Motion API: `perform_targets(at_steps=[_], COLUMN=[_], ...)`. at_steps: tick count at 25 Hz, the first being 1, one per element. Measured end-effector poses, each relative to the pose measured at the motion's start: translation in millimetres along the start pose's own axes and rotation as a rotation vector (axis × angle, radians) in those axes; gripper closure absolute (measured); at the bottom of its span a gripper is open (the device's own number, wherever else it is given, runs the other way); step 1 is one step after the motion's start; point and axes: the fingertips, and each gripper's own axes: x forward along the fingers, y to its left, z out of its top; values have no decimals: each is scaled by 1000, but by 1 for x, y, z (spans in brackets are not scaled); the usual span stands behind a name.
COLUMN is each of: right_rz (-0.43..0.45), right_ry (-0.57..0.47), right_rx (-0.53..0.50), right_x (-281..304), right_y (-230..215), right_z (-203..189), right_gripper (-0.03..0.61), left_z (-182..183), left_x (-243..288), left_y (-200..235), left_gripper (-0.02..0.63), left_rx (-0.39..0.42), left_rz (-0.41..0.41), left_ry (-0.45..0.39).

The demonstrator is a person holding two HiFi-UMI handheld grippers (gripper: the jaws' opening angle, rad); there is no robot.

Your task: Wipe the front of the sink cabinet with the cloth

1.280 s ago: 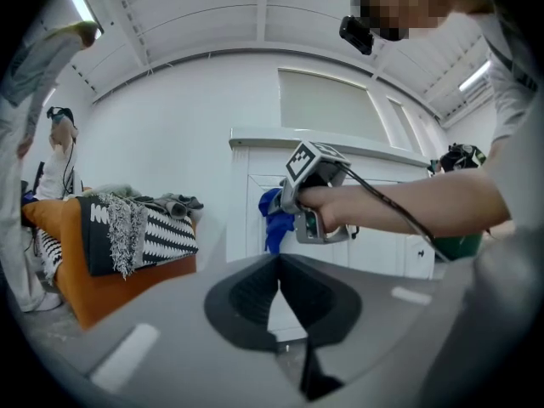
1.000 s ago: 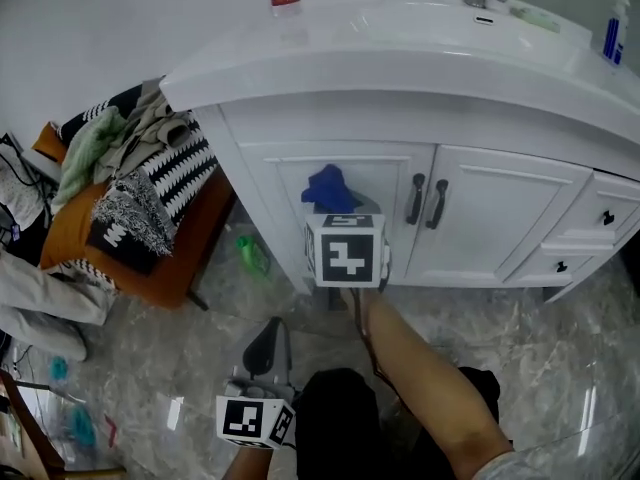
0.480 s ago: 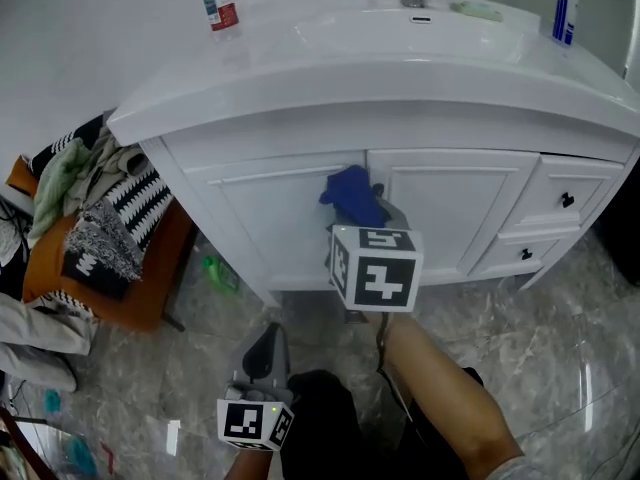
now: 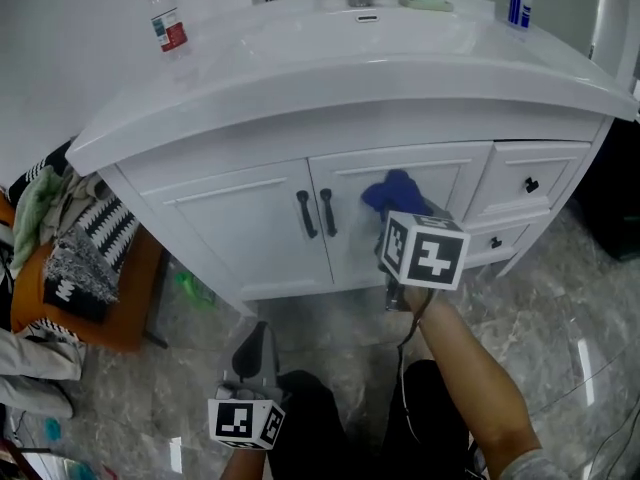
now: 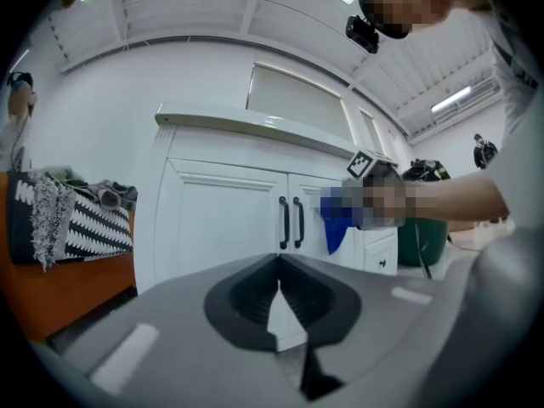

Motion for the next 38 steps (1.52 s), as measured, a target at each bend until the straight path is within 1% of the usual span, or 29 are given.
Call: perform_targets(at_steps=[5, 7, 8, 11, 16, 19, 22, 24, 25, 29, 33, 36, 38], right_rz=[-178, -196, -192, -216, -253, -266, -293, -297, -283, -196, -136, -89, -82], right_ry=[-26, -55, -70, -110, -179, -199, -223, -225, -219, -191, -169, -142, -134], right_rx=[-14, -14, -25, -113, -160, -143, -89, -60, -57, -115, -121, -140, -139], right_x=[-9, -11, -11, -9, -2, 2, 3, 4, 6, 17, 28, 36, 40], right_y=[-90, -113, -117, -119, -123, -124, -123, -117, -110, -59, -12, 21, 36], right_z=[-5, -6, -7, -17, -39, -50, -52, -54, -57, -71, -87, -100, -107], right_gripper=[499, 490, 486, 492, 494, 495, 500, 506, 510, 514, 514, 514, 516], left_z=[-5, -9, -11, -14, -15, -20, -23, -24, -24, -22, -18, -19, -20], left_x=[11, 15, 16, 19, 18, 14, 10, 7, 5, 0, -9, -20, -27], left_y=[-14, -19, -21, -29, -24, -19, -16, -14, -13, -4, 8, 20, 28], left_gripper=[603, 603, 603, 603, 603, 603, 603, 603, 603, 603, 603, 603, 603], left_rx=[-1, 2, 4, 6, 14, 10, 11, 10, 11, 13, 16, 16, 16], left_rz=[-23, -33, -37, -45, -33, -19, -12, -4, 0, 19, 44, 69, 88], left_ry=[9, 16, 21, 29, 33, 43, 49, 52, 52, 50, 42, 51, 57])
